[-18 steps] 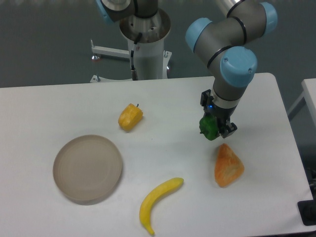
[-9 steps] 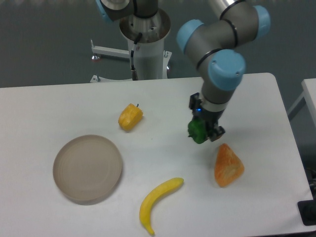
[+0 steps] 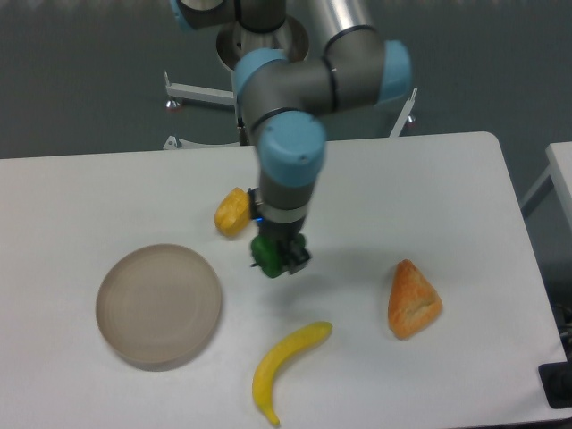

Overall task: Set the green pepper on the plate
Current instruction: 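Lower the green pepper onto the plate and open the gripper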

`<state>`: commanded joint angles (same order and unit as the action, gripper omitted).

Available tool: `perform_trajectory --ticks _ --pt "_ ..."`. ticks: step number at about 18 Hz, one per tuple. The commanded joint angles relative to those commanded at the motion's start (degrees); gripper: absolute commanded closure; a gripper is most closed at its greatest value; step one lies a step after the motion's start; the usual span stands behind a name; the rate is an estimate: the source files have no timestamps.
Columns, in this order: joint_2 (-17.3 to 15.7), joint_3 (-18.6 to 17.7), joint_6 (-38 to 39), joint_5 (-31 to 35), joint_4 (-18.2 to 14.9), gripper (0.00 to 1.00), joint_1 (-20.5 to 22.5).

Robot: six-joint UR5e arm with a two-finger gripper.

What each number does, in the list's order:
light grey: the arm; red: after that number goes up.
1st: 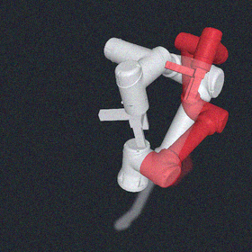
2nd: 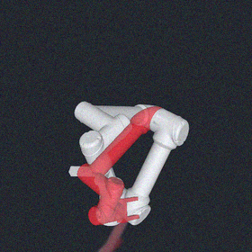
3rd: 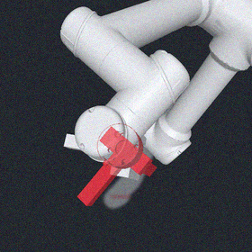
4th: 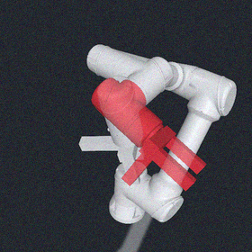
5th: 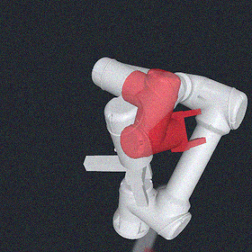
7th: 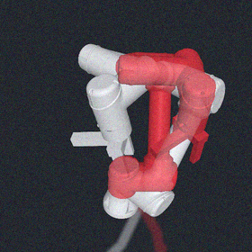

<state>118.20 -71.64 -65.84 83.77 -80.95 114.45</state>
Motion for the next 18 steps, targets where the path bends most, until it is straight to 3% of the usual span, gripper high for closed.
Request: perform_trajectory --ticks 4,9,11,12,13,14,15,18 --pt "5.1 4.8 6.3 -5.0 2.2 0.80 -4.7" --pt "7.5 4.1 8.4 -4.8 4.0 0.72 -9.0" --pt "7.8 3.9 7.9 -4.7 4.3 0.51 -9.0" --pt "7.8 3.5 7.6 -4.8 5.1 0.48 -9.0" --pt "7.8 2.7 7.6 -4.7 5.7 0.40 -9.1" --pt "7.8 2.2 7.8 -4.7 6.5 0.12 -9.1" --pt "7.6 1.5 7.8 -4.6 7.4 0.00 -9.1" --pt "6.7 0.4 7.7 -4.5 9.1 0.00 -9.1"
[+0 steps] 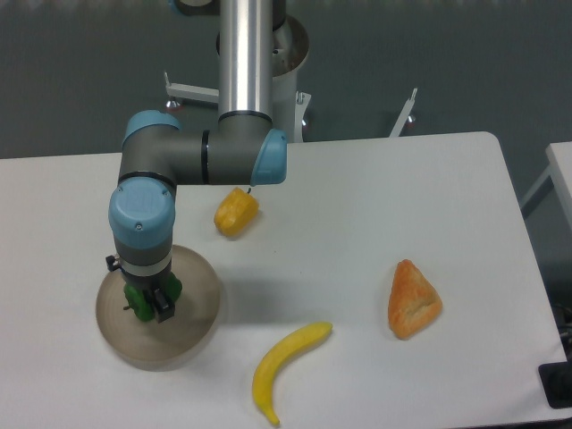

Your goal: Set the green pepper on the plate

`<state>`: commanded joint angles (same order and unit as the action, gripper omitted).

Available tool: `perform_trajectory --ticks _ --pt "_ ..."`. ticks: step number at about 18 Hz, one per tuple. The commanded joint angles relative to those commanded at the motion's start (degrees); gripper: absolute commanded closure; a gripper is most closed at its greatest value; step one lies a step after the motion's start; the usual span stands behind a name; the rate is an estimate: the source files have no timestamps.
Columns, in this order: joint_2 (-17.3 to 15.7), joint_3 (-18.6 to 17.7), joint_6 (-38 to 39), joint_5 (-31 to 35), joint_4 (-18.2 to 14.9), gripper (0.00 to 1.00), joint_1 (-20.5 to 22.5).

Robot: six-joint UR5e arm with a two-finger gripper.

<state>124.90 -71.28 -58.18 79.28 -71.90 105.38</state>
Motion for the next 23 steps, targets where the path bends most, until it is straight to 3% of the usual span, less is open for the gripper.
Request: perform_trajectory --ticks 5,9,14,18,23 --pt "-2.3 0.2 -0.1 0.2 0.0 0.00 1.3" --pt "-5.7 -0.3 -2.6 2.9 0.0 0.00 10.2" --pt "-8.6 -0.9 -12.8 4.7 -1.8 0.00 18.9" --pt "-9.5 -1.8 -19.8 5.7 -6.1 0.00 22.8" --pt "-10.5 -6.2 -28.4 12.5 -6.3 0.00 28.9"
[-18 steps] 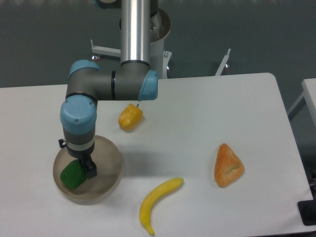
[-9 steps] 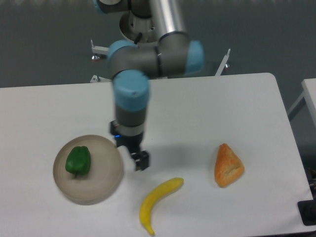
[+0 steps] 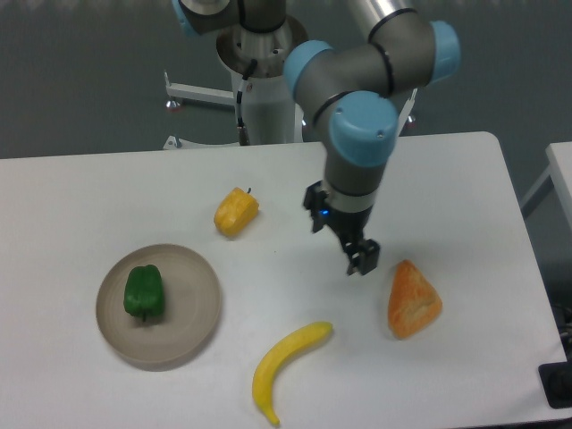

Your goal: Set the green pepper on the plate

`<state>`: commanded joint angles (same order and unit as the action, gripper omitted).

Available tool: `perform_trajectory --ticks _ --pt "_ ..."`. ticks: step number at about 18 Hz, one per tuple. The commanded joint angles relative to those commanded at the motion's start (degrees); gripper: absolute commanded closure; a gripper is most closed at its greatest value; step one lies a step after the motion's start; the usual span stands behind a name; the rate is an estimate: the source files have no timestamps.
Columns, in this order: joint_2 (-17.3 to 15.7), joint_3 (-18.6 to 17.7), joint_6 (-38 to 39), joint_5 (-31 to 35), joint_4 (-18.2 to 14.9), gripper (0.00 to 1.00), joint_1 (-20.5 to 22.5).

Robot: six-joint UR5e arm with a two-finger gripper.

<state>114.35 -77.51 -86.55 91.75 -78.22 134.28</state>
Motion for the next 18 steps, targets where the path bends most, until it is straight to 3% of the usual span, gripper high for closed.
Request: perform_trajectory --ticks 3,18 --pt "0.5 -0.4 -3.6 -0.3 0.3 0.00 0.9" --pt "0.1 -0.5 -3.6 -2.2 0.4 0.00 1.4"
